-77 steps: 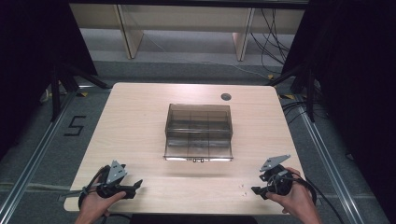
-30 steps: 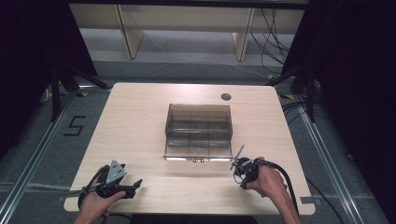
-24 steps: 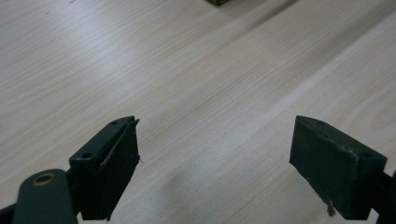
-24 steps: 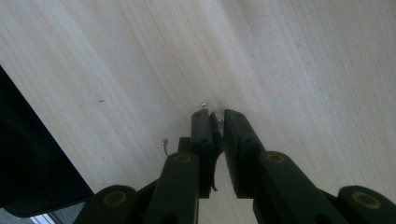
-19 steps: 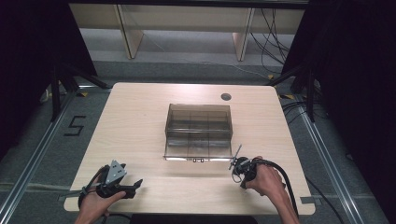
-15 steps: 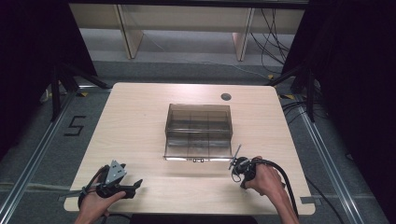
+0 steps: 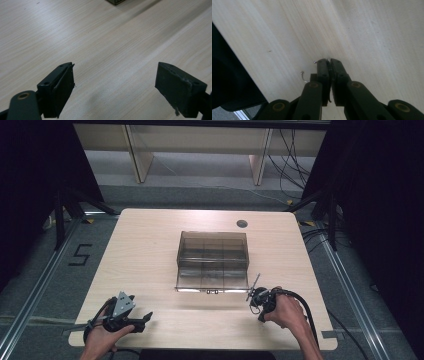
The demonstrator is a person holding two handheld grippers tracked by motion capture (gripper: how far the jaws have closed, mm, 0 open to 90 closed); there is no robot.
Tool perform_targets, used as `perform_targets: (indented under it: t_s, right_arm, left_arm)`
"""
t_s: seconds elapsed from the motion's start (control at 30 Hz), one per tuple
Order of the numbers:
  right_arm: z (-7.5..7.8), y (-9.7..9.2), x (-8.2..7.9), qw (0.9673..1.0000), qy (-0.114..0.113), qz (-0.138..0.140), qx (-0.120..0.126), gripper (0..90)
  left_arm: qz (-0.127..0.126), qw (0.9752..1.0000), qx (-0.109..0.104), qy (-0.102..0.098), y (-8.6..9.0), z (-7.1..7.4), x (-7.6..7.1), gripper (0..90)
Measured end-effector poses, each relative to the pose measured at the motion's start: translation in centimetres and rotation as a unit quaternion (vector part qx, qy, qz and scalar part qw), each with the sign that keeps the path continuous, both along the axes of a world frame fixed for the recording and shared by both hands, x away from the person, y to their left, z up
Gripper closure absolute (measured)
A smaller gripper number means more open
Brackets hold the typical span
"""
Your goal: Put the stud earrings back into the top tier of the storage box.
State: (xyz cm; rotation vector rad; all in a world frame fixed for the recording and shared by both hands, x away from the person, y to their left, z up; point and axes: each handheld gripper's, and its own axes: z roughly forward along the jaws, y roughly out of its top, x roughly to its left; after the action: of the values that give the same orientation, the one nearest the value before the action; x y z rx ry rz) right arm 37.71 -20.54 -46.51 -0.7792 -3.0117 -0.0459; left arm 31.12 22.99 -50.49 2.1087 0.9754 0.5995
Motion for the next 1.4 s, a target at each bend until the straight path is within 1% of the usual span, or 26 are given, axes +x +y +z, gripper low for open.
perform_targets:
  t_s: [0.03,0.07,0.1,0.13,0.17,0.2,0.23,0.27,0.3,0.33,0.37,0.4,0.43,0.47,0.5,0.57,0.6,0.63,0.7,0.8,0.87,0.9,1.17,1.23,1.3,1.4]
  right_arm:
    - [0.5,0.0,-0.3,0.9998,-0.006,-0.016,0.001,87.0]
    - [0.9,0.0,-0.3,0.9999,-0.007,-0.008,0.003,87.0]
    - [0.9,0.0,-0.3,0.9999,-0.007,-0.008,0.003,87.0]
    - [1.8,0.0,-0.5,0.9997,-0.020,-0.010,0.010,87.0]
    - [2.1,0.0,-0.6,0.9997,-0.020,-0.008,0.011,87.0]
    - [2.1,0.0,-0.6,0.9997,-0.020,-0.008,0.011,87.0]
    - [3.2,0.0,-0.8,0.9992,-0.030,0.001,0.028,87.0]
    - [3.7,0.1,-0.9,0.9989,-0.035,0.006,0.032,87.1]
    - [4.6,0.2,-1.2,0.9984,-0.040,0.006,0.039,87.0]
    - [5.3,0.3,-1.3,0.9977,-0.048,0.014,0.046,87.0]
    - [5.3,0.3,-1.3,0.9977,-0.048,0.014,0.046,87.0]
    - [6.9,0.6,-1.6,0.9960,-0.053,0.029,0.067,87.0]
    - [7.5,0.8,-1.7,0.9956,-0.055,0.030,0.071,87.1]
    - [8.1,1.0,-1.6,0.9942,-0.057,0.042,0.081,87.0]
    - [8.1,1.0,-1.6,0.9942,-0.057,0.042,0.081,87.0]
    - [9.8,1.5,-1.2,0.9935,-0.063,0.049,0.082,87.0]
    - [9.8,1.5,-1.2,0.9935,-0.063,0.049,0.082,87.0]
    - [10.5,1.9,-0.4,0.9934,-0.066,0.051,0.079,87.0]
    - [10.7,2.1,-0.1,0.9931,-0.070,0.050,0.079,87.0]
    - [10.9,3.0,1.9,0.9937,-0.065,0.046,0.078,87.0]
    - [10.8,3.2,2.3,0.9941,-0.066,0.041,0.076,87.0]
    - [10.6,3.6,3.2,0.9943,-0.063,0.040,0.076,87.0]
    - [9.7,4.7,5.2,0.9958,-0.053,0.031,0.067,86.9]
    - [9.4,4.8,5.5,0.9965,-0.048,0.025,0.064,86.7]
    - [9.0,4.9,5.9,0.9963,-0.049,0.032,0.062,86.2]
    - [8.8,5.1,6.2,0.9966,-0.048,0.027,0.061,84.6]
  left_arm:
    - [0.000,1.0000,0.000,0.000,0.0,0.0,0.0,15.0]
    - [-0.011,0.9997,0.020,0.005,0.3,0.2,0.0,15.1]
    - [-0.011,0.9997,0.020,0.005,0.3,0.2,0.0,15.1]
    - [-0.007,0.9999,0.015,0.003,0.2,0.1,0.0,15.1]
    - [0.003,1.0000,0.003,-0.001,0.0,0.0,0.0,15.0]
    - [0.003,1.0000,0.003,-0.001,0.0,0.0,0.0,15.1]
    - [0.002,1.0000,0.003,-0.001,0.1,0.0,0.0,15.0]
    - [0.005,1.0000,0.000,0.007,0.1,0.0,0.0,15.0]
    - [-0.004,0.9998,0.018,0.011,0.3,0.1,0.0,15.0]
    - [-0.006,0.9997,0.023,0.009,0.4,0.2,0.0,15.1]
    - [-0.006,0.9997,0.023,0.009,0.4,0.2,0.0,15.0]
    - [-0.003,0.9997,0.024,0.006,0.3,0.1,0.0,15.1]
    - [-0.004,0.9998,0.020,0.010,0.3,0.1,0.0,15.1]
    - [-0.003,0.9998,0.016,0.010,0.3,0.1,0.0,15.1]
    - [-0.003,0.9998,0.016,0.010,0.3,0.1,0.0,15.1]
    - [-0.008,0.9997,0.024,0.006,0.4,0.2,0.1,15.0]
    - [0.003,1.0000,0.006,0.005,0.1,0.0,0.0,15.0]
    - [0.006,1.0000,-0.001,0.001,0.1,0.0,0.0,15.0]
    - [0.006,1.0000,-0.002,0.001,0.1,0.0,0.0,15.0]
    - [0.009,0.9999,-0.006,0.003,0.1,-0.1,0.0,15.1]
    - [0.009,0.9999,-0.006,0.003,0.1,-0.1,0.0,15.0]
    - [0.006,1.0000,-0.004,0.001,0.1,0.0,0.0,15.1]
    - [0.004,1.0000,-0.002,0.000,0.1,0.0,0.0,15.1]
    - [0.004,1.0000,-0.003,0.000,0.1,0.0,0.0,15.1]
    - [0.005,1.0000,-0.003,0.001,0.1,0.0,0.1,15.1]
    - [0.005,1.0000,-0.002,0.002,0.1,-0.1,0.0,15.0]
